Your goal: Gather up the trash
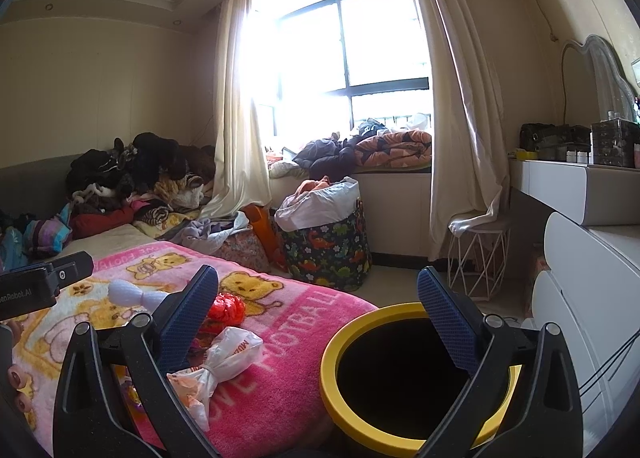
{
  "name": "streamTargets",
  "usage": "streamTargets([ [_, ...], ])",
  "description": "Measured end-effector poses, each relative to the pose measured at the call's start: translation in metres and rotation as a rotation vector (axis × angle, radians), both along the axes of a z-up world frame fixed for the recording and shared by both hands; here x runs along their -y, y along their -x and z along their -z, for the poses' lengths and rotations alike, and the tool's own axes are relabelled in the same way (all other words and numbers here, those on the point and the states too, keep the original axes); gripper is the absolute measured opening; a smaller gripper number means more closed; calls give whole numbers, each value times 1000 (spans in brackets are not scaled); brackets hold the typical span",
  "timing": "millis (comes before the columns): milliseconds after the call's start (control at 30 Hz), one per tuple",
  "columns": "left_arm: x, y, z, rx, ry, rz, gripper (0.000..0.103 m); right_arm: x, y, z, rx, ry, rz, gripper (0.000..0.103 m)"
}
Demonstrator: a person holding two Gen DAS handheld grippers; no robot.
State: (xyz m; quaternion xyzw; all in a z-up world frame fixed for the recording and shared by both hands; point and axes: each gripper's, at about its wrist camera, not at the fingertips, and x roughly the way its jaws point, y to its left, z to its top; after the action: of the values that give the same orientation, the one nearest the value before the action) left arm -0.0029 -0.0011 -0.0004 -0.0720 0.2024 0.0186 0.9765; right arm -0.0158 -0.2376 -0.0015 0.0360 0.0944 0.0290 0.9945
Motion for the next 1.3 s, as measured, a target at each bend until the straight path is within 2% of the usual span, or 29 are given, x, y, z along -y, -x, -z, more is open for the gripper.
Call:
streamTargets([
  [833,-1,3,-3,-10,9,-9,93,-5,-4,7,-26,10,-7,97],
  [1067,-12,2,-7,-14,33,-42,93,-21,-16,11,-64,26,-57,97],
  [1300,-37,-5,0,-29,60,-105,93,-52,-26,15,-109,51,-156,97],
])
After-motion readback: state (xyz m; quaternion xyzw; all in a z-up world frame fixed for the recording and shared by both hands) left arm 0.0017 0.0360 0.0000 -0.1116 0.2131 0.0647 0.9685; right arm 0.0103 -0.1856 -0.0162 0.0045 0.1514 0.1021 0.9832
